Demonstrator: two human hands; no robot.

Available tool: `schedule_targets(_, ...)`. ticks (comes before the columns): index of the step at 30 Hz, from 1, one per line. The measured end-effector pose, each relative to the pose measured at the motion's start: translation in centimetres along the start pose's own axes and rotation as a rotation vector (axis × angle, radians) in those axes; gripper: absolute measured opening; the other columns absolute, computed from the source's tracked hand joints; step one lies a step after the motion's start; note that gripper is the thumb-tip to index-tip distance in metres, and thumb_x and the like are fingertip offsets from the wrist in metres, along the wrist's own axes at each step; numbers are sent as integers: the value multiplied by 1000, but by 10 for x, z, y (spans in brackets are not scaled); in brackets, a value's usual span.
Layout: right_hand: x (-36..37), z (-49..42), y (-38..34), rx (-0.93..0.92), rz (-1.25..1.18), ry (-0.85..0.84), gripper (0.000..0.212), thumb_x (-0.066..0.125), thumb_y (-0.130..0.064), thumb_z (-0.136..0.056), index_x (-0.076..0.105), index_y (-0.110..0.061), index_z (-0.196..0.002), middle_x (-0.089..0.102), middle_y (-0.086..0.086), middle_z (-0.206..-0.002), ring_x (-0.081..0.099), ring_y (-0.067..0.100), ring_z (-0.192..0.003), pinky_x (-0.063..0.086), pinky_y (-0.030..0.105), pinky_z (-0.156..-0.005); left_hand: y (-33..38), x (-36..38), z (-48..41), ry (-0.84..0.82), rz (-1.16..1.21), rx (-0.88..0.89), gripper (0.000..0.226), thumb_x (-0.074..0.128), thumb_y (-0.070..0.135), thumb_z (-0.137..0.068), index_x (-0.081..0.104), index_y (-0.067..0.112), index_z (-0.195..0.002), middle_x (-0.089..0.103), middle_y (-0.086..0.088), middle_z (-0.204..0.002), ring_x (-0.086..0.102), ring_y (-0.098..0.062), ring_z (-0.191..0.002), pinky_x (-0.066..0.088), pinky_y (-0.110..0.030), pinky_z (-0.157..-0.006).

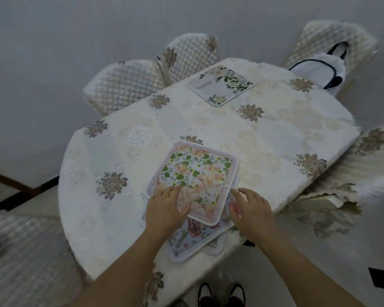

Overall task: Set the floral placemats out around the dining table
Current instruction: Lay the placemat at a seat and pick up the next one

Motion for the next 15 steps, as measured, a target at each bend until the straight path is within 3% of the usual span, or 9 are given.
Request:
schedule_targets(3,13,-19,0,20,-14,-9,52,39,-43,-89,54,-17,-132,61,9,-115,59,29,-98,50,39,-73,-21,3,-14,-5,49,-117,64,47,60,-86,62,16,-130,68,-6,-122,65,-27,-107,54,-40,-84)
schedule_targets(8,44,-43,9,169,-93,-19,42,54,-37,-90,52,-17,-127,53,7,-92,49,25,-76,46,35,-56,-64,20,-48,-69,228,-388,60,59,57,-87,56,19,-133,60,-5,-128,55,-29,-113,48,-42,-90)
schedule_targets(15,81,-50,6,316,-129,-17,24,53,-41,-90,51,-18,-100,52,2,-85,50,21,-71,46,37,-52,-95,47,-91,-88,241,-403,79,68,57,-81,41,15,-144,49,-16,-138,47,-37,-124,44,-51,-98)
Point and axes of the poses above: each hand's wrist, its own z-axis away from the middle knuckle, its own x-axis out of the palm, y = z × x, the point moved 4 cm from there along -z, towards the middle knuckle
